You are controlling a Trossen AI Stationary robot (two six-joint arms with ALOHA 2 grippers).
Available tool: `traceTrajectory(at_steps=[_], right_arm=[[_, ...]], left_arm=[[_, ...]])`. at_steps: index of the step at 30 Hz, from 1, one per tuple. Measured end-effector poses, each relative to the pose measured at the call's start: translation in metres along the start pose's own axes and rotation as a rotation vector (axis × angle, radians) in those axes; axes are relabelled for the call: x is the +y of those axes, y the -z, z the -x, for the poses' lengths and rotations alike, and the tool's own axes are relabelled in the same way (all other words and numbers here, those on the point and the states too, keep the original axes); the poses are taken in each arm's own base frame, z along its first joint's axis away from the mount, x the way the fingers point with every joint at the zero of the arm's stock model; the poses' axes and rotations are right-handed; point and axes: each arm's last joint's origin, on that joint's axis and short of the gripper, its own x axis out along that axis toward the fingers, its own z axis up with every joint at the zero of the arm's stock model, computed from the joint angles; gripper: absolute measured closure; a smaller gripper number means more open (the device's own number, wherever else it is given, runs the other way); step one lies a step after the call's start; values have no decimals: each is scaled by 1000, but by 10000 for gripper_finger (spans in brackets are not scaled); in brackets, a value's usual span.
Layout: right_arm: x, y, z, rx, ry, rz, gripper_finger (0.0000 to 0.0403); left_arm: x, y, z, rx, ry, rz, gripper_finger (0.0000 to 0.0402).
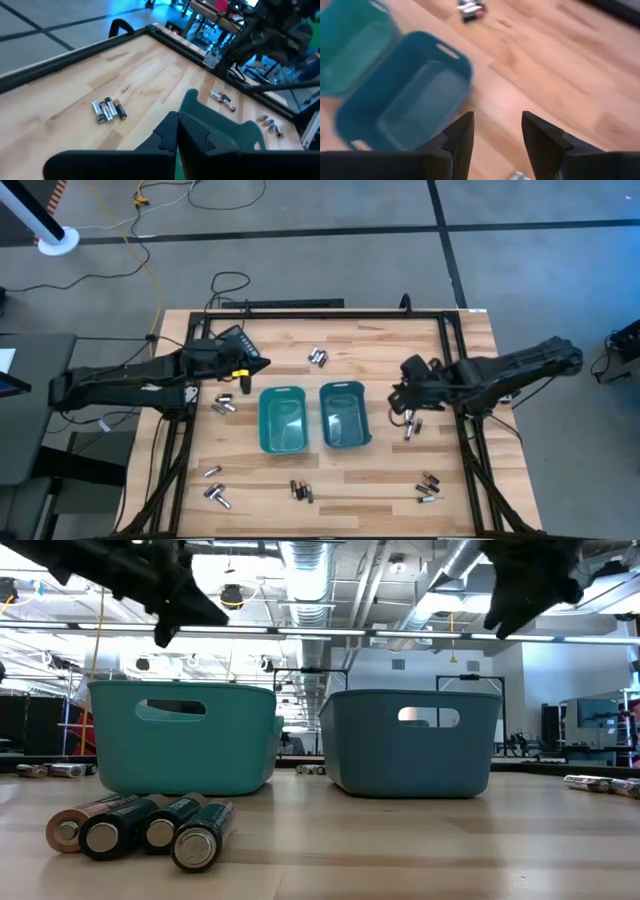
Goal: Sort batteries
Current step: Put the silver battery into the green bin
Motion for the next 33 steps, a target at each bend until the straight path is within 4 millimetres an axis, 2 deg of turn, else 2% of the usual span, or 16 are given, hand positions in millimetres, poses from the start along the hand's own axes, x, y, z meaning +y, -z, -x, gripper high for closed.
traceTrajectory(at_steps=[7, 12, 15, 20, 23, 28, 33], right_arm=[[-26, 29, -8, -71, -142, -26, 216], [-44, 38, -8, -78, -177, -76, 223], [-49, 39, -4, -89, -193, -87, 226], [-54, 35, -4, -113, -180, -64, 227], [-56, 33, -5, -120, -161, -70, 227], [-58, 30, -8, -126, -136, -110, 227], [-59, 29, -9, -125, -134, -164, 227]], left_arm=[[-11, -4, -39, 86, -16, 25, 398], [-23, -24, -74, 153, -49, 42, 398], [-22, -38, -93, 246, -128, 66, 398], [-9, -58, -128, 410, -283, 102, 398], [0, -65, -148, 445, -330, 107, 398], [16, -69, -179, 480, -321, 62, 398], [42, -65, -208, 547, -276, 137, 391]])
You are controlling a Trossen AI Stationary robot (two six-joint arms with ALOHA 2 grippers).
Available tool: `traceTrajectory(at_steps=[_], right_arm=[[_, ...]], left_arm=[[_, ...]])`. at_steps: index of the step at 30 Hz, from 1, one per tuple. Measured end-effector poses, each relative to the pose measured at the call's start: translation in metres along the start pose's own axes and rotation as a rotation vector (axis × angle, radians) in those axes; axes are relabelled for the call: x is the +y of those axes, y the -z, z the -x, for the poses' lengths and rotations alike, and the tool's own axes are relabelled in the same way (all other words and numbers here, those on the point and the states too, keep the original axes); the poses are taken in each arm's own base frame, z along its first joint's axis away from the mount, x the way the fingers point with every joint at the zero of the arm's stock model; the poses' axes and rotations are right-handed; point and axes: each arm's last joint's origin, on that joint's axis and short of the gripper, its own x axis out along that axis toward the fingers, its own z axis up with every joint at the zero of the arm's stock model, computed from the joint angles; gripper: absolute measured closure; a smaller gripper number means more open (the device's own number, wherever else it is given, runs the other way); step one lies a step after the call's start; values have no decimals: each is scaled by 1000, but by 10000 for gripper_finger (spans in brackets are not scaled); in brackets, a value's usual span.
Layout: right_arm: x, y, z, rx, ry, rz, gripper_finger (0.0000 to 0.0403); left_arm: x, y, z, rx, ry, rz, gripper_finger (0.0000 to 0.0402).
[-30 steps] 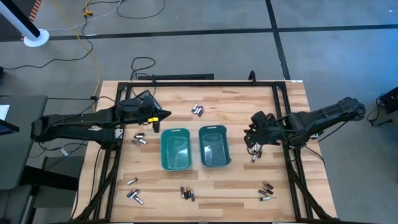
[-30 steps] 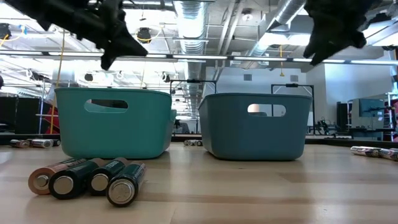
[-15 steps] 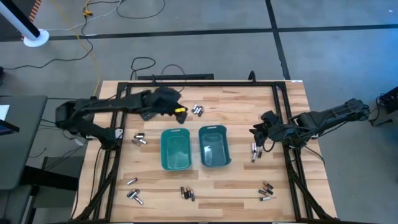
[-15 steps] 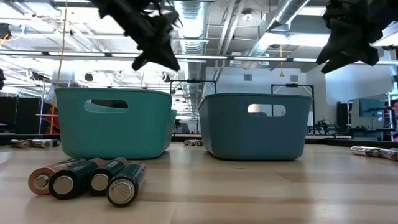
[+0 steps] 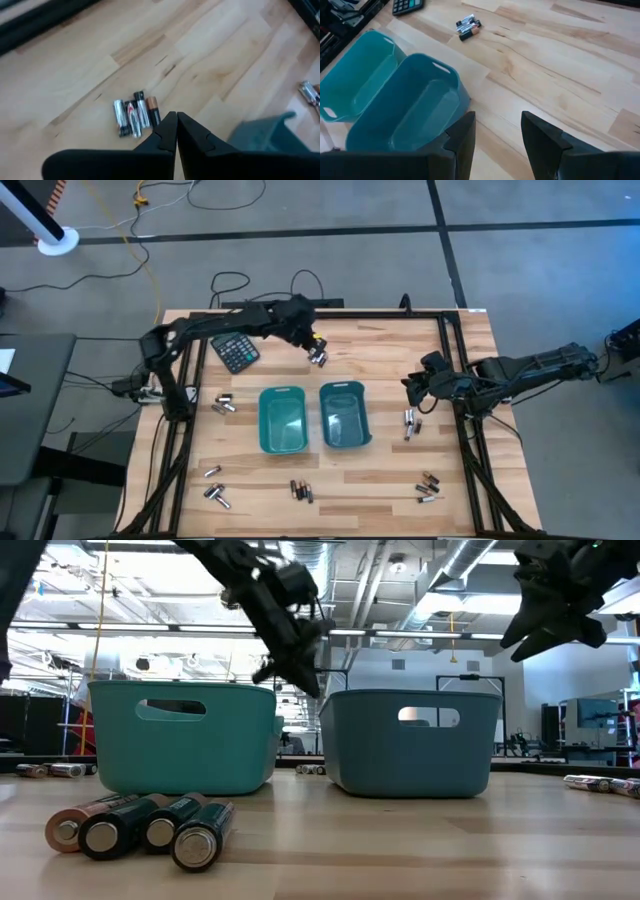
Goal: Sort batteries
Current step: Put the silver battery into the green bin
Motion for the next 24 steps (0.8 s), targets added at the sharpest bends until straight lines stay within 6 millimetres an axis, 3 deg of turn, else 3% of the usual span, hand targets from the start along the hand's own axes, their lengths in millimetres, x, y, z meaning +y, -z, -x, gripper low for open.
traceTrajectory(at_steps=[5, 11, 18, 24], right_arm=[[0, 0, 0, -1, 4, 2, 227], [-3, -4, -2, -13, 28, -19, 227], [-8, -9, -6, -31, 67, -47, 227], [-10, -11, -7, -40, 83, -62, 227]], left_arm=[[12, -11, -26, 84, -27, 8, 350], [24, -22, -44, 166, -93, 36, 309], [38, -23, -69, 275, -168, 34, 323], [42, -24, -72, 288, -177, 42, 336]])
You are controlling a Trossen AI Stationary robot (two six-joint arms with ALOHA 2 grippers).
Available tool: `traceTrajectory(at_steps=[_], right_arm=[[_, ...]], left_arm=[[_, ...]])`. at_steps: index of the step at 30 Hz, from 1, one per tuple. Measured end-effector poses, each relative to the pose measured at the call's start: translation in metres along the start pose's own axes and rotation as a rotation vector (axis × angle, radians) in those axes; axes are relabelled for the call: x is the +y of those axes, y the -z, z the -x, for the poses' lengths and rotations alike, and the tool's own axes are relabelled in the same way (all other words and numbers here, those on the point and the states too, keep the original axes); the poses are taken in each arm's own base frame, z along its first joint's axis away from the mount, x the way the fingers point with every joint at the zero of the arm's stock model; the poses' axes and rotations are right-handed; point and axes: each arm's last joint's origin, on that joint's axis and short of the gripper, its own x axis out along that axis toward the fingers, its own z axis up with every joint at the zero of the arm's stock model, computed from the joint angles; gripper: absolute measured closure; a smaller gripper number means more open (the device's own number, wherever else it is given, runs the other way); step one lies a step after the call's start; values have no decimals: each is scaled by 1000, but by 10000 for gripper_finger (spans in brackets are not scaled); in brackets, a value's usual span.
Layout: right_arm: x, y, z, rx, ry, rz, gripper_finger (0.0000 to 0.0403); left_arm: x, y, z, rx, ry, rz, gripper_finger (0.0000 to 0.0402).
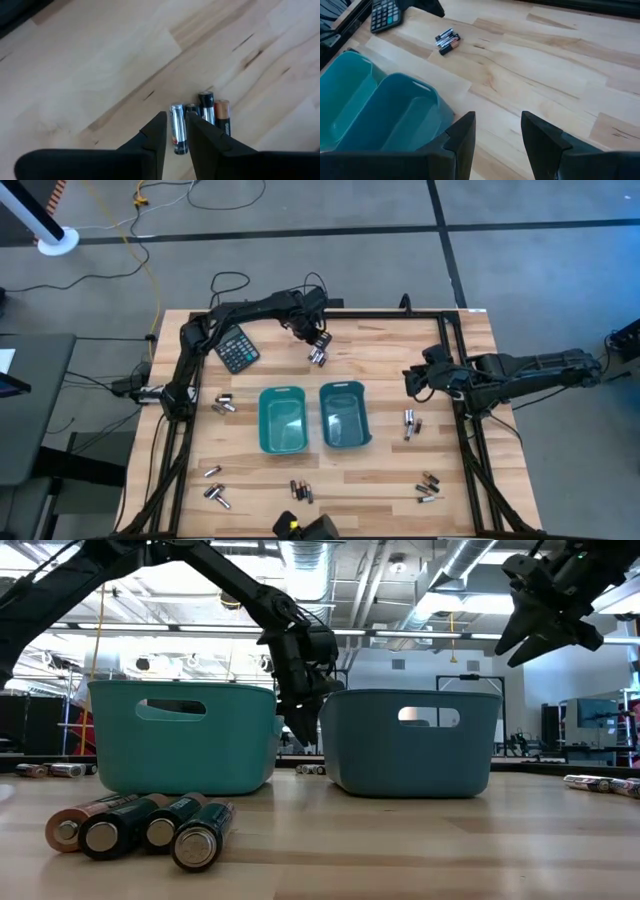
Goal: Sort batteries
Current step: Put the silver battery into the green bin
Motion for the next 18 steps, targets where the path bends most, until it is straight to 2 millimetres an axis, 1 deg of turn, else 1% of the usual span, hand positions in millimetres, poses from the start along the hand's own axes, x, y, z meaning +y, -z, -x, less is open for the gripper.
traceTrajectory(at_steps=[5, 13, 18], right_arm=[[0, 0, 0, 0, 1, 2, 227], [0, 0, 0, 0, 0, -2, 227], [0, 0, 0, -1, -1, -3, 227]], left_arm=[[0, 0, 0, 4, -3, -16, 340], [-6, 3, 0, -6, -39, -55, 340], [-12, 6, -1, -4, -34, -69, 327]])
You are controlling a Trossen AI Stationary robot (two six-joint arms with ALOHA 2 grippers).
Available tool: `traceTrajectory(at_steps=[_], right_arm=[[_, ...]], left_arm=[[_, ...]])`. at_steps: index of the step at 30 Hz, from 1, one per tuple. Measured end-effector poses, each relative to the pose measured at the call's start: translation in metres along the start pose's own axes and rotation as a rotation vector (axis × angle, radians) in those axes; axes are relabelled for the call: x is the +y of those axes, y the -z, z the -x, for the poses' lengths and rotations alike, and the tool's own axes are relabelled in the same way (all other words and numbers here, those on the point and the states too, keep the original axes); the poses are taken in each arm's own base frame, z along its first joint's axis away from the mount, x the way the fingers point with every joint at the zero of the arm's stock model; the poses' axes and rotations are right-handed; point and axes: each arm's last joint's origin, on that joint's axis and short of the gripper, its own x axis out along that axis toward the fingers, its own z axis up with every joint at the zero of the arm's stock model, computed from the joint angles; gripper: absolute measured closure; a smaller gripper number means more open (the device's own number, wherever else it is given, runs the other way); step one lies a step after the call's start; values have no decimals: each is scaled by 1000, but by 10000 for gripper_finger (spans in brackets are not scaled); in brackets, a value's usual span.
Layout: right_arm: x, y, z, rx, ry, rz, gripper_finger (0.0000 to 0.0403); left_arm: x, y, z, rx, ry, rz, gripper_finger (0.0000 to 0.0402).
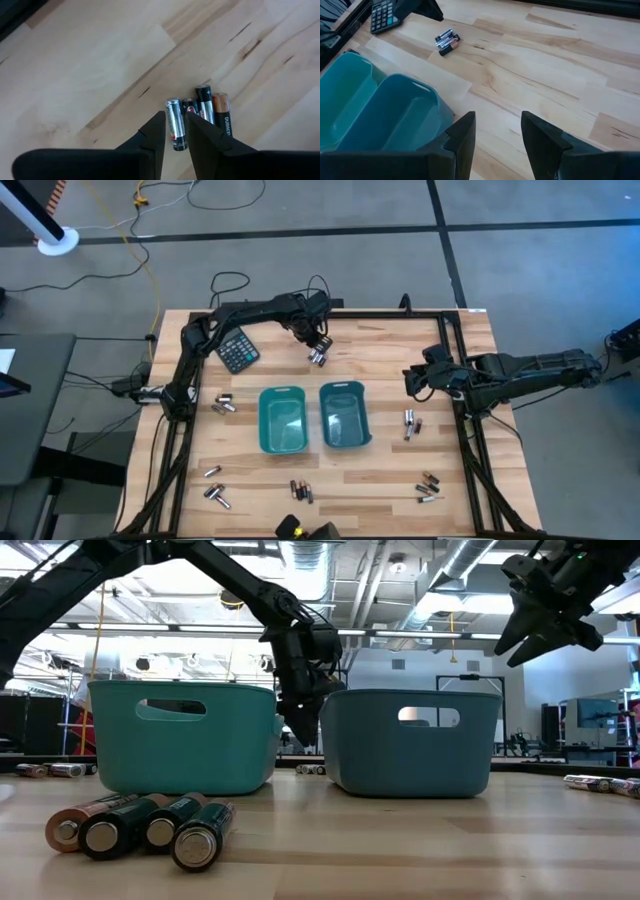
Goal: Sort batteries
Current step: Put the silver battery into the green bin
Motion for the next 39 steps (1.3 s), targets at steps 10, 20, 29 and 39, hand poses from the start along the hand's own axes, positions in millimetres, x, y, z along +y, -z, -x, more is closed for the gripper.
traceTrajectory(at_steps=[10, 20, 29, 39], right_arm=[[0, 0, 0, 0, 0, -1, 227], [0, 0, 0, 3, -3, -9, 227], [0, 0, 0, 4, -5, -10, 227], [3, -1, 0, -7, -25, -25, 227]], left_arm=[[-6, 2, 0, -1, -15, -15, 274], [-4, 10, -7, 34, -29, 40, 273], [-3, 14, -13, 42, -37, 35, 273], [-2, 15, -13, 44, -45, 17, 273]])
